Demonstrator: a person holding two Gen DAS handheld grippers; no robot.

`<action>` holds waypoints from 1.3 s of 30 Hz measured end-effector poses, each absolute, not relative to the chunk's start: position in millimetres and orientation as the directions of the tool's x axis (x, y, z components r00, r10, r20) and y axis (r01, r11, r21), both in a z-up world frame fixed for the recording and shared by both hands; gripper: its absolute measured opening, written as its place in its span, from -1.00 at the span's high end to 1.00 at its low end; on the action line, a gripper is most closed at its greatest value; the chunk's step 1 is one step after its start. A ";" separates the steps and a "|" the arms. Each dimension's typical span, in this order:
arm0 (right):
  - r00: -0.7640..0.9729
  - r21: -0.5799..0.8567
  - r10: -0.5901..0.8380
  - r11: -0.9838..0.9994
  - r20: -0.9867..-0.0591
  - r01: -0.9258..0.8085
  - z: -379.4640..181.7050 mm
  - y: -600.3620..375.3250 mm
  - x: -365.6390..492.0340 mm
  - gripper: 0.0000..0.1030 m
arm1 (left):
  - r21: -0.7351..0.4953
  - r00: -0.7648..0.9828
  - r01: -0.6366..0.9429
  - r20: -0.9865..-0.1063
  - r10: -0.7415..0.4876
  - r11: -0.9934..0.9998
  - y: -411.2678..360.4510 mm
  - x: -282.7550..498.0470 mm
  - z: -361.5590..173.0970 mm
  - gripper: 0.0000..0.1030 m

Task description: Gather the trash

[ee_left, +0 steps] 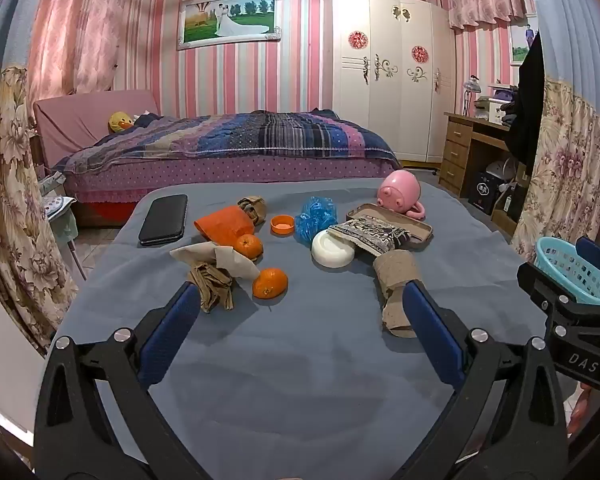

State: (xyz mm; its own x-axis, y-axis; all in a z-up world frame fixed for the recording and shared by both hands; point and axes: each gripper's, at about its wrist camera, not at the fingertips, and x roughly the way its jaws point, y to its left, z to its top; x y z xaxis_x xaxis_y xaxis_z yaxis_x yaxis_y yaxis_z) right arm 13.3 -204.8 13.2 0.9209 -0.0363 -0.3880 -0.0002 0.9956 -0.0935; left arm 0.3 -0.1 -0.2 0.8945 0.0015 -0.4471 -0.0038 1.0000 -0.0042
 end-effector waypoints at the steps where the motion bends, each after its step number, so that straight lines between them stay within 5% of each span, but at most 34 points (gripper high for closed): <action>1: 0.922 -0.093 -0.037 0.996 -0.386 0.001 13.2 -204.8 13.1 -0.92 | -0.005 0.895 -0.005 -0.447 0.002 1.000 -0.1 0.4 -0.2 -0.90; 39: 0.930 -0.074 -0.038 0.997 -0.366 0.011 18.2 -215.1 10.3 -0.92 | -0.008 0.905 -0.015 -0.426 0.010 1.000 2.2 -0.9 3.4 -0.90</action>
